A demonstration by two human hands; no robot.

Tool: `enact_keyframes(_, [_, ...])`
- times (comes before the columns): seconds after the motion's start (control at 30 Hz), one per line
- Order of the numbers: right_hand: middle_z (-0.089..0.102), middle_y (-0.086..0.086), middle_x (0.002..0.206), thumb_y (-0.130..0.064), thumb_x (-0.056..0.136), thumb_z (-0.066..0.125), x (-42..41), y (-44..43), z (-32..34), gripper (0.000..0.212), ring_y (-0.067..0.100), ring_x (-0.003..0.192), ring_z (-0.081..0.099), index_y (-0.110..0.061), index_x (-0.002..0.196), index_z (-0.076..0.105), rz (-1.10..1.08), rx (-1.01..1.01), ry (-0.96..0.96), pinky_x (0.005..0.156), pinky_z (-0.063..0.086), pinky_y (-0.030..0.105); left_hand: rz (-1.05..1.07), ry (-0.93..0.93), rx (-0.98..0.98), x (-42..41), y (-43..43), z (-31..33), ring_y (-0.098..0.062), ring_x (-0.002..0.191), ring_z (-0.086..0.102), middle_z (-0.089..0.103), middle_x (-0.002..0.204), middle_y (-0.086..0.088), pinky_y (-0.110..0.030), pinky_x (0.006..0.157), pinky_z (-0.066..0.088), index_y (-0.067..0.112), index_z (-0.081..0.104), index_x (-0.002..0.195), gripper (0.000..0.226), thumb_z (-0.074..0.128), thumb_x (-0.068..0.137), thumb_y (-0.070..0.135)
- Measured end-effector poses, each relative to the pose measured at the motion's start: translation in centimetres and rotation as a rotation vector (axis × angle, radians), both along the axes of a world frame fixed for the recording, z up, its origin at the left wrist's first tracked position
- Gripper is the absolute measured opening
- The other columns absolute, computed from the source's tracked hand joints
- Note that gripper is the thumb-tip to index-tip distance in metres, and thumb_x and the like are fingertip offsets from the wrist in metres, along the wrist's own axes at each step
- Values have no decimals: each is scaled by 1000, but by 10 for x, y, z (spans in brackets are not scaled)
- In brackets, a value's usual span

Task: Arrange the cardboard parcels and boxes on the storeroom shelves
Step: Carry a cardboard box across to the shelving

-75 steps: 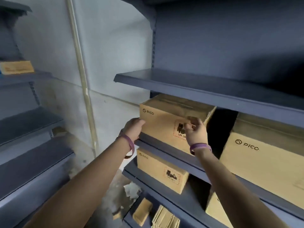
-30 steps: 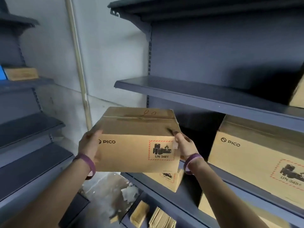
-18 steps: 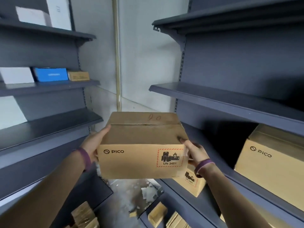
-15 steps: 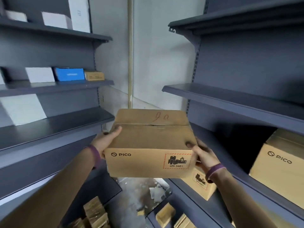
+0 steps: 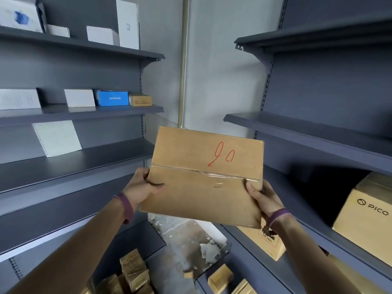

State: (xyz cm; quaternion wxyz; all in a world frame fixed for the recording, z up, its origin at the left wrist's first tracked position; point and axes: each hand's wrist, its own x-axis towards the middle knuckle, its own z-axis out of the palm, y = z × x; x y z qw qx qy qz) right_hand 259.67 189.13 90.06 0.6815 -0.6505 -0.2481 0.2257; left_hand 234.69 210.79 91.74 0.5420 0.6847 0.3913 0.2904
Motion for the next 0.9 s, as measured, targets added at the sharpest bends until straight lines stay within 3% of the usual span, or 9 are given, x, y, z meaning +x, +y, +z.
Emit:
enact_keyframes(0.13, [66, 8, 112, -11, 84, 76, -1, -8, -4, 44, 21, 96, 65, -11, 122, 54, -31, 24, 19, 76, 51, 30, -41, -22, 0, -6, -8, 7, -22, 109, 57, 57, 127, -10, -30, 80, 48, 15, 38, 138, 79, 83, 76, -1])
enact_keyframes(0.27, [66, 7, 110, 3, 84, 73, 0, -17, -10, 41, 23, 101, 63, -12, 116, 52, -8, -21, -49, 87, 51, 35, -96, -44, -27, -9, -22, 15, -20, 118, 58, 59, 130, 2, -42, 104, 47, 27, 37, 144, 115, 82, 49, 74])
enact_keyframes(0.43, [58, 5, 104, 7, 81, 73, 0, -24, -17, 45, 20, 96, 57, -17, 105, 43, -32, -159, -199, 87, 50, 37, 27, -111, -151, -5, -23, 30, -28, 116, 60, 61, 133, -9, -45, 103, 46, 33, 49, 140, 92, 36, 72, 94])
enact_keyframes(0.53, [54, 4, 96, 16, 75, 73, -3, -25, -21, 50, 15, 87, 53, -8, 103, 40, -46, -158, -252, 72, 47, 25, 38, -80, -165, -3, -22, 39, -30, 101, 63, 68, 109, -8, -47, 89, 49, 32, 60, 118, 85, 33, 69, 96])
enact_keyframes(0.63, [52, -2, 96, 14, 73, 77, -4, -27, -19, 54, 9, 86, 50, -5, 106, 39, -32, -174, -311, 67, 43, 16, 41, -71, -136, 0, -20, 38, -29, 95, 62, 65, 105, -6, -46, 86, 50, 30, 57, 118, 58, 51, 84, 76])
enact_keyframes(0.7, [54, -5, 103, -10, 71, 89, -1, -30, -13, 61, 8, 94, 53, -7, 108, 41, 43, -178, -344, 73, 44, 15, 74, -102, -143, 2, -17, 32, -31, 98, 63, 66, 109, -9, -48, 90, 51, 24, 58, 118, 50, 60, 87, 64])
enact_keyframes(0.77, [62, 2, 111, -67, 50, 88, 4, -35, -7, 93, 18, 104, 61, -11, 114, 49, 116, -170, -330, 86, 52, 30, 64, -140, -146, -4, -15, 26, -30, 97, 64, 67, 109, -9, -45, 87, 53, 24, 61, 111, 41, 61, 89, 58])
enact_keyframes(0.83, [68, 8, 121, -95, 38, 65, 10, -40, -5, 118, 23, 113, 64, -18, 126, 55, 224, -116, -145, 100, 49, 44, 30, -186, -179, -9, -14, 17, -28, 100, 66, 69, 112, -9, -42, 81, 54, 21, 59, 120, 61, 71, 78, 64])
enact_keyframes(0.9, [68, 5, 127, -103, 42, 49, 15, -40, -3, 120, 25, 120, 63, -27, 135, 56, 320, -108, 8, 107, 43, 51, -11, -220, -178, -12, -11, 9, -28, 103, 67, 69, 116, -8, -43, 80, 56, 19, 53, 127, 88, 83, 59, 65])
